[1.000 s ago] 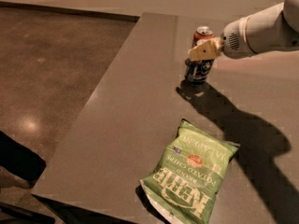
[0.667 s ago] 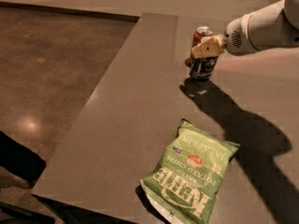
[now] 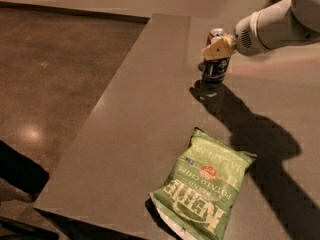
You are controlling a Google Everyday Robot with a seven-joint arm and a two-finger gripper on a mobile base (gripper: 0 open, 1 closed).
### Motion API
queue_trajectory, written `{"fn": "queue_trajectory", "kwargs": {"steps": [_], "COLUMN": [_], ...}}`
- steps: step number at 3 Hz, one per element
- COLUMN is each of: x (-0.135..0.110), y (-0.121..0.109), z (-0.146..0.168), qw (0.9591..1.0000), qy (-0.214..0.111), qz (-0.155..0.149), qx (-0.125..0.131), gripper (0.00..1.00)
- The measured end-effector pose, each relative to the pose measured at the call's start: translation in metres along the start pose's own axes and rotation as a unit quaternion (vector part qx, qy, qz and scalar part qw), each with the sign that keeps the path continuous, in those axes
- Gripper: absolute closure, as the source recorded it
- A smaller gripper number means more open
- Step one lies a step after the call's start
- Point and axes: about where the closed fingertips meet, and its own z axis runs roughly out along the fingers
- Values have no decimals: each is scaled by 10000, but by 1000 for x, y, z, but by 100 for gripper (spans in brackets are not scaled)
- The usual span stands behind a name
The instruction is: Move pepsi can near coke can
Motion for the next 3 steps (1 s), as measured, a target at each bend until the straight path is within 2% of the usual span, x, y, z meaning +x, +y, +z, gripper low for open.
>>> {"fn": "queue_trajectory", "kwargs": {"steps": [1, 3], "x": [-1, 1], "y": [5, 8], "z": [9, 19], "qw": [9998, 9990], "qy": [95, 230], "qz": [-191, -354], "qx": [-26, -114], "gripper": [44, 0]}}
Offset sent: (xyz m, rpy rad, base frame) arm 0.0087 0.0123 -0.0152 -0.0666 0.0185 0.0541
